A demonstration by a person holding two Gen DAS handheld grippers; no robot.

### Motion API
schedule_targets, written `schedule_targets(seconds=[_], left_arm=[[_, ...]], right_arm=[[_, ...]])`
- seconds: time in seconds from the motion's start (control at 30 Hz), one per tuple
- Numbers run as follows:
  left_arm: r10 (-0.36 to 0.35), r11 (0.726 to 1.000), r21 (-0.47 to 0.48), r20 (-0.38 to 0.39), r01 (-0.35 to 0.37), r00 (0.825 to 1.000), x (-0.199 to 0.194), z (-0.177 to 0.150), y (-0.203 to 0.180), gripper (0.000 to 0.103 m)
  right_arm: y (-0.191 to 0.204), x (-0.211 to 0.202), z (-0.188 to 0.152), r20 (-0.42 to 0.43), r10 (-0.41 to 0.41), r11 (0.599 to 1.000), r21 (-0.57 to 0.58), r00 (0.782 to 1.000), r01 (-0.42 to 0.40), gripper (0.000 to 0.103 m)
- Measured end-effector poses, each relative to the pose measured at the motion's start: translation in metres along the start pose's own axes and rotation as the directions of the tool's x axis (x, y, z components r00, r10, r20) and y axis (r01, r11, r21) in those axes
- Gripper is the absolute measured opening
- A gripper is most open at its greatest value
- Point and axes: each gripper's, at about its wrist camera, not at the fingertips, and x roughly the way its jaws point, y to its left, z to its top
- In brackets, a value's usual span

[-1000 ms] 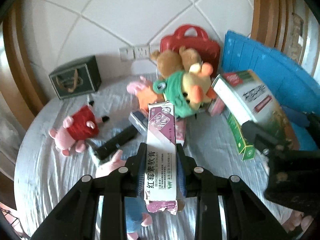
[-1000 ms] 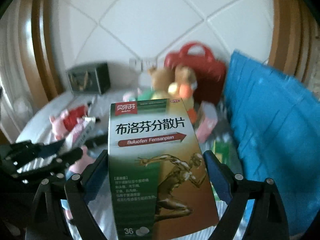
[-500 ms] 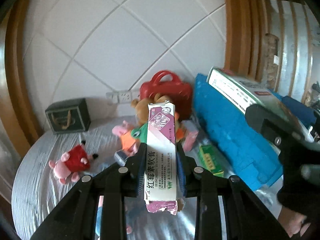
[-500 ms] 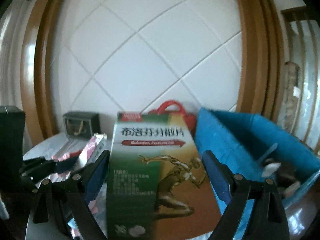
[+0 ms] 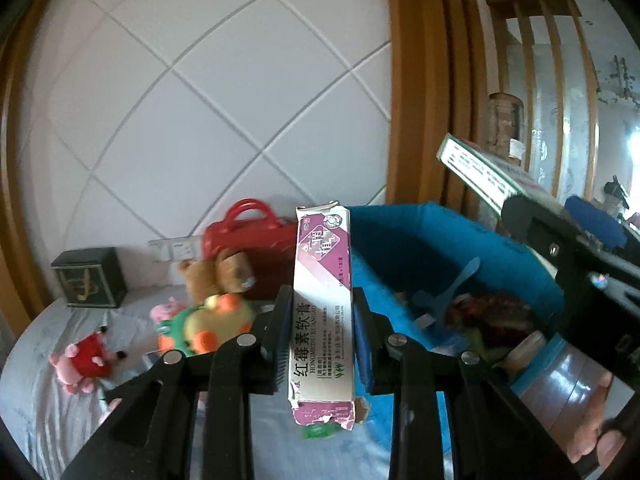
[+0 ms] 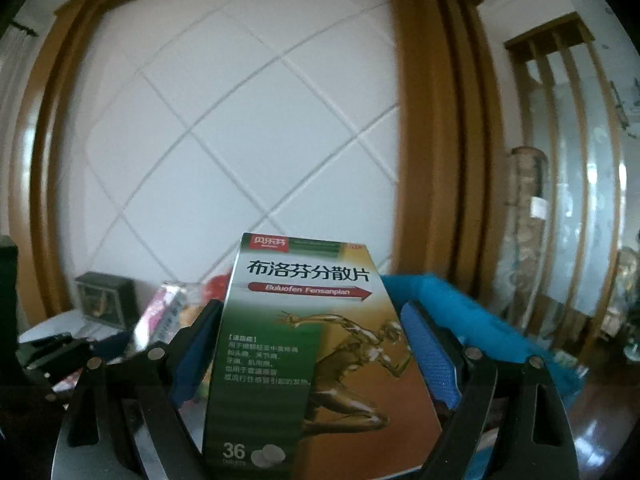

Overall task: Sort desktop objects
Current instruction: 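Lift the ointment box with the left tool while the right tool lifts the Bulofen box toward the crate, then open both tools to release the boxes into the blue crate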

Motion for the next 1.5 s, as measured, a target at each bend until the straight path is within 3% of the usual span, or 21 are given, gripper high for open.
schedule_targets(seconds=[0.23,0.57,0.9,0.97,1.03,1.13,1.2,1.37,1.5], left_arm=[[0.016,0.999,0.035,0.000,-0.016,1.000,0.028,0.010,-0.097,0.027],[0.073,0.993,0.103,-0.124,-0.060,0.990,0.097,0.006,-0.184,0.027],[0.110,0.988,0.129,-0.186,-0.087,0.976,0.120,-0.006,-0.206,0.028],[0.110,0.989,0.123,-0.206,-0.085,0.972,0.123,-0.007,-0.206,0.039],[0.111,0.989,0.121,-0.214,-0.087,0.970,0.124,-0.008,-0.207,0.059],[0.112,0.988,0.130,-0.214,-0.085,0.970,0.122,-0.010,-0.206,0.074],[0.123,0.986,0.139,-0.218,-0.094,0.968,0.120,-0.011,-0.206,0.074],[0.074,0.994,0.090,-0.235,-0.054,0.969,0.110,-0.011,-0.196,0.074],[0.100,0.993,0.087,-0.212,-0.083,0.972,0.098,-0.012,-0.192,0.074]], right_arm=[[-0.106,0.026,-0.012,-0.033,-0.033,0.999,0.005,0.999,0.034,0.089],[-0.182,0.073,-0.047,-0.130,-0.064,0.998,-0.013,0.989,0.063,0.089],[-0.210,0.097,-0.071,-0.179,-0.094,0.995,-0.049,0.979,0.086,0.090],[-0.212,0.098,-0.072,-0.176,-0.107,0.994,-0.052,0.979,0.099,0.091],[-0.215,0.096,-0.072,-0.167,-0.129,0.991,-0.063,0.978,0.120,0.095],[-0.219,0.093,-0.070,-0.149,-0.149,0.987,-0.075,0.978,0.139,0.102],[-0.222,0.090,-0.069,-0.140,-0.163,0.985,-0.075,0.977,0.154,0.103],[-0.222,0.084,-0.071,-0.159,-0.184,0.981,-0.089,0.970,0.172,0.103],[-0.223,0.079,-0.079,-0.192,-0.185,0.981,-0.086,0.964,0.172,0.103]])
